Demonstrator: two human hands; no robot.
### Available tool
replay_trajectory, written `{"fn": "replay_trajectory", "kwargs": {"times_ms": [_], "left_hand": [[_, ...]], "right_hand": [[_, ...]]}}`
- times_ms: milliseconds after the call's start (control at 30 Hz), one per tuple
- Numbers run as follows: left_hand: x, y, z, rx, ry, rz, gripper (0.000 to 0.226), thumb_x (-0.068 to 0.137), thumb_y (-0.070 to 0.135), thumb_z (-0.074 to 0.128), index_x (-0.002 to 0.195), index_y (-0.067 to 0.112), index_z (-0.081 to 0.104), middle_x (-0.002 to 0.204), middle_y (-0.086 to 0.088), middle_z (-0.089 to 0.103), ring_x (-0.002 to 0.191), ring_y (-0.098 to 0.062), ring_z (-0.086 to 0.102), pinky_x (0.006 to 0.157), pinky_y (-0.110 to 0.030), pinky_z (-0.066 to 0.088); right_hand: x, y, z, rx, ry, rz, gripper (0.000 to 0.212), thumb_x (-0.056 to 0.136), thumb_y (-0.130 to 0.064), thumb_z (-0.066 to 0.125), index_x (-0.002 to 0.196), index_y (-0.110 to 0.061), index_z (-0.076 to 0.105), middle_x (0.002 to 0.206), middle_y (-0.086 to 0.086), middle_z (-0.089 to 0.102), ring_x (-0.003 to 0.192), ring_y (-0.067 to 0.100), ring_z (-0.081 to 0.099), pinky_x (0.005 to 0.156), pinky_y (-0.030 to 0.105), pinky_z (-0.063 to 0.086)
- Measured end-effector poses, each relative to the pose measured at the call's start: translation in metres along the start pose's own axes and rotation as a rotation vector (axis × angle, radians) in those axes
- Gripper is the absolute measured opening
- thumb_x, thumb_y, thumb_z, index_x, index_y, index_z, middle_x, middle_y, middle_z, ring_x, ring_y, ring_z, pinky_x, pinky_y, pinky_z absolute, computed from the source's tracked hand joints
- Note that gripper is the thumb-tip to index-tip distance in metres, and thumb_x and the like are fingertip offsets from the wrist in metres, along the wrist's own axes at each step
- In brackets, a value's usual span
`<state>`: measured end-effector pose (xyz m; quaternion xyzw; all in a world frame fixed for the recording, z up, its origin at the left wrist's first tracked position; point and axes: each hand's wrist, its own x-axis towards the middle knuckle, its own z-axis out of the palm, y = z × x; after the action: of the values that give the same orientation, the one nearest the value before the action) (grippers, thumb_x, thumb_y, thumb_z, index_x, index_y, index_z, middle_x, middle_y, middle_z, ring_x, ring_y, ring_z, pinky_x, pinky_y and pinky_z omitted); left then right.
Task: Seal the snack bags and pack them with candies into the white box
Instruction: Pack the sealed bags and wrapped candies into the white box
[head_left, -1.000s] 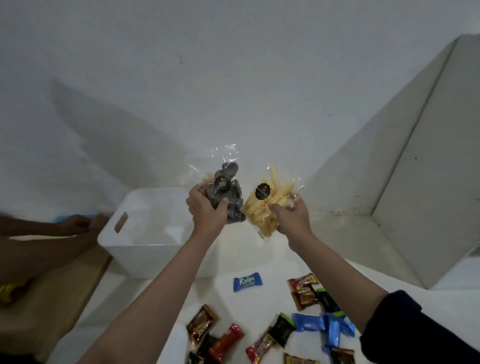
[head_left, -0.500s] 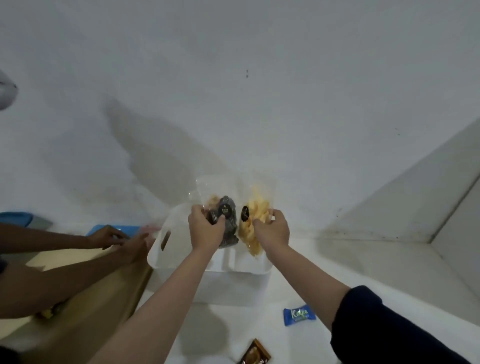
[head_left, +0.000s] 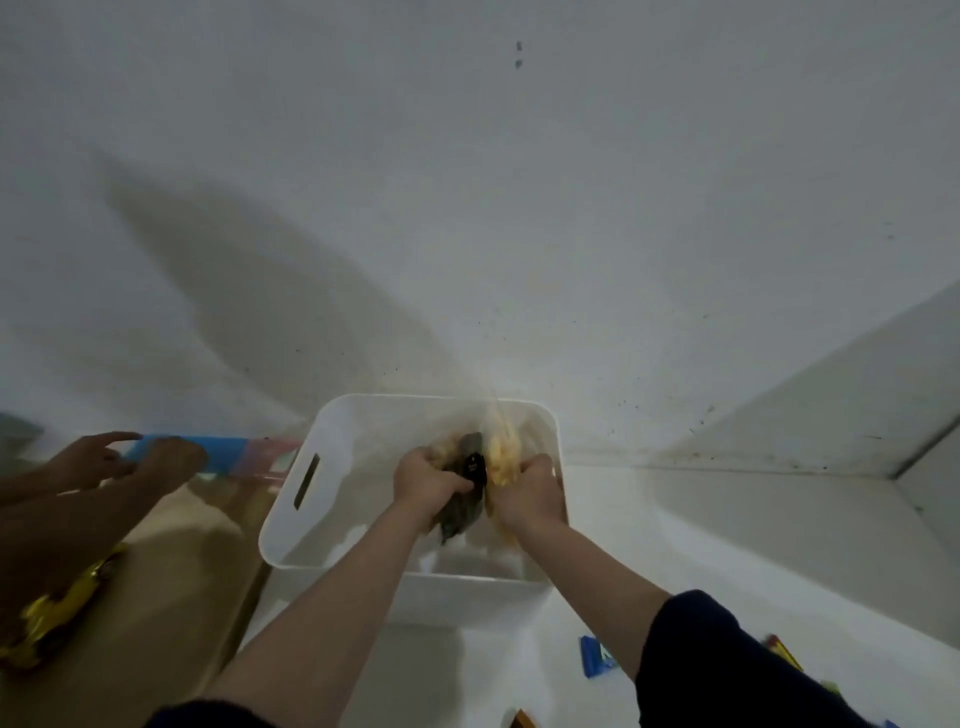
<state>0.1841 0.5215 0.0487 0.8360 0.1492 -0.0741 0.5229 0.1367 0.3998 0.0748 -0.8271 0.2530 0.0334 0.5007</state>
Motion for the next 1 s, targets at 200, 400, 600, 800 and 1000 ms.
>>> {"fn": "replay_trajectory", "kwargs": {"times_ms": [200, 400, 600, 800, 1000], "left_hand": [[0.018, -0.012, 0.014, 0.010, -0.121, -0.063, 0.043, 0.067, 0.003, 0.074, 0.106, 0.001, 0.058, 0.103, -0.017, 0.063, 0.093, -0.031, 0.060, 0.073, -0.035, 0.051], [0.014, -0.014, 0.017, 0.177, -0.345, 0.059, 0.021, 0.062, 0.006, 0.064, 0.083, 0.010, 0.065, 0.077, -0.009, 0.061, 0.075, -0.022, 0.056, 0.064, -0.028, 0.044], [0.016, -0.021, 0.019, 0.189, -0.460, 0.081, 0.054, 0.069, 0.016, 0.075, 0.119, 0.006, 0.057, 0.109, -0.014, 0.063, 0.097, -0.021, 0.058, 0.083, -0.031, 0.048], [0.012, -0.012, 0.029, 0.468, -0.394, 0.120, 0.079, 0.061, 0.035, 0.084, 0.120, 0.006, 0.040, 0.114, -0.008, 0.052, 0.108, -0.027, 0.053, 0.084, -0.031, 0.044], [0.007, -0.003, 0.035, 0.519, -0.355, 0.075, 0.077, 0.067, 0.028, 0.080, 0.123, -0.001, 0.036, 0.122, -0.016, 0.049, 0.114, -0.033, 0.051, 0.092, -0.035, 0.046]], "right_hand": [[0.010, 0.003, 0.017, -0.050, -0.034, 0.083, 0.044, 0.076, -0.014, 0.067, 0.114, -0.004, 0.048, 0.114, 0.010, 0.061, 0.102, 0.028, 0.060, 0.078, 0.032, 0.051], [0.012, 0.005, 0.022, -0.052, -0.134, 0.183, 0.053, 0.075, -0.012, 0.060, 0.125, 0.003, 0.048, 0.114, 0.017, 0.062, 0.103, 0.032, 0.061, 0.074, 0.030, 0.051], [0.008, 0.006, 0.016, 0.262, -0.247, 0.276, 0.035, 0.080, -0.013, 0.049, 0.112, 0.001, 0.057, 0.101, 0.018, 0.063, 0.094, 0.032, 0.062, 0.082, 0.040, 0.056], [-0.016, -0.011, -0.008, 0.411, -0.204, 0.288, 0.038, 0.082, -0.013, 0.046, 0.117, 0.001, 0.051, 0.095, 0.018, 0.059, 0.089, 0.030, 0.060, 0.076, 0.039, 0.055], [-0.036, -0.021, -0.041, 0.596, -0.271, 0.289, 0.017, 0.092, 0.003, 0.037, 0.106, 0.000, 0.047, 0.067, 0.006, 0.040, 0.054, 0.015, 0.038, 0.031, 0.015, 0.033]]}}
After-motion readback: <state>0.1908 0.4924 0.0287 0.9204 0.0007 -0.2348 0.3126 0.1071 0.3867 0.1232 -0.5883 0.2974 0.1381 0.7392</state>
